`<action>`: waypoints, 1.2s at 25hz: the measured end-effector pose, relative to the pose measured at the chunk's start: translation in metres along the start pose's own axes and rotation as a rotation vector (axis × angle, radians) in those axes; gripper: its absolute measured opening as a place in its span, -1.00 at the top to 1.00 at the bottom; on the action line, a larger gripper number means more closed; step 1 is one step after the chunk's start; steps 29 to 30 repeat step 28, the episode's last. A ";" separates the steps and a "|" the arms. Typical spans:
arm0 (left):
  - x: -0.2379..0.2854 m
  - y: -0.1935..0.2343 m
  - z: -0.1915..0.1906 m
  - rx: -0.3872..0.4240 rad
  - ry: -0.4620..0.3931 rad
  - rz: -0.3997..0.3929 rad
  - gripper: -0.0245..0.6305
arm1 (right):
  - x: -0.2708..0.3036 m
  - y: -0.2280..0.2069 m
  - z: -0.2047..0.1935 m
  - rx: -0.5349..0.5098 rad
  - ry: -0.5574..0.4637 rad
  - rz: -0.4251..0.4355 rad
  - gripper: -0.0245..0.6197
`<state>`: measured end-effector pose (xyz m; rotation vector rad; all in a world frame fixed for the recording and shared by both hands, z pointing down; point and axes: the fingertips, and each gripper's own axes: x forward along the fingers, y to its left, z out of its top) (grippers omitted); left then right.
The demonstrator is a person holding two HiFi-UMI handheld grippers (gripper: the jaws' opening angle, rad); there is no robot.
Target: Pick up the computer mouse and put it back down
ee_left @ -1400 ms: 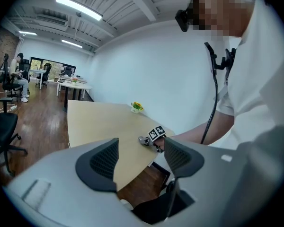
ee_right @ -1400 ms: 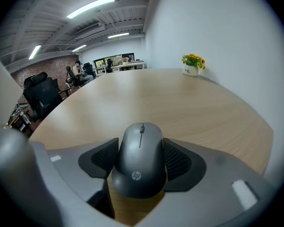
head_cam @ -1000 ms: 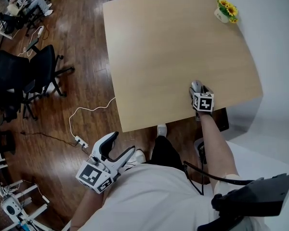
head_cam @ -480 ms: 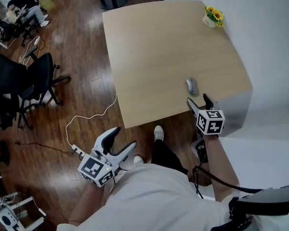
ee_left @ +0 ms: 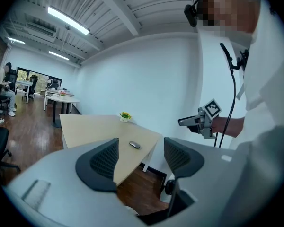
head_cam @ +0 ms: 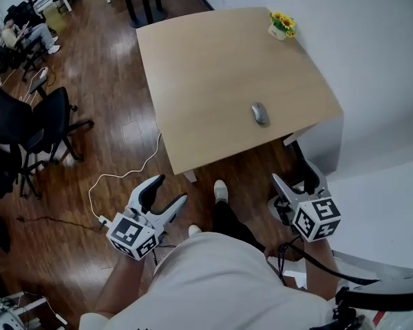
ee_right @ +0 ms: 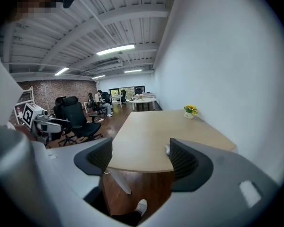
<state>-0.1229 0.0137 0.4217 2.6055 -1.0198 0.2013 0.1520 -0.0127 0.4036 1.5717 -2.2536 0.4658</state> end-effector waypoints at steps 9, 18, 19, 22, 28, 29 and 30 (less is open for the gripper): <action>-0.019 -0.029 0.000 0.030 -0.012 -0.024 0.05 | -0.056 0.017 -0.023 0.031 0.011 -0.034 -0.27; -0.035 -0.043 -0.001 0.035 -0.035 -0.013 0.05 | -0.064 0.025 -0.026 0.016 -0.008 -0.030 -0.26; -0.036 -0.044 -0.001 0.034 -0.038 -0.013 0.05 | -0.064 0.026 -0.026 0.012 -0.009 -0.032 -0.26; -0.039 -0.045 0.000 0.018 -0.048 -0.006 0.05 | -0.065 0.028 -0.027 0.002 -0.008 -0.036 -0.26; -0.043 -0.047 -0.002 0.020 -0.056 0.002 0.05 | -0.068 0.033 -0.030 -0.007 -0.006 -0.031 -0.25; -0.043 -0.047 -0.002 0.020 -0.056 0.002 0.05 | -0.068 0.033 -0.030 -0.007 -0.006 -0.031 -0.25; -0.043 -0.047 -0.002 0.020 -0.056 0.002 0.05 | -0.068 0.033 -0.030 -0.007 -0.006 -0.031 -0.25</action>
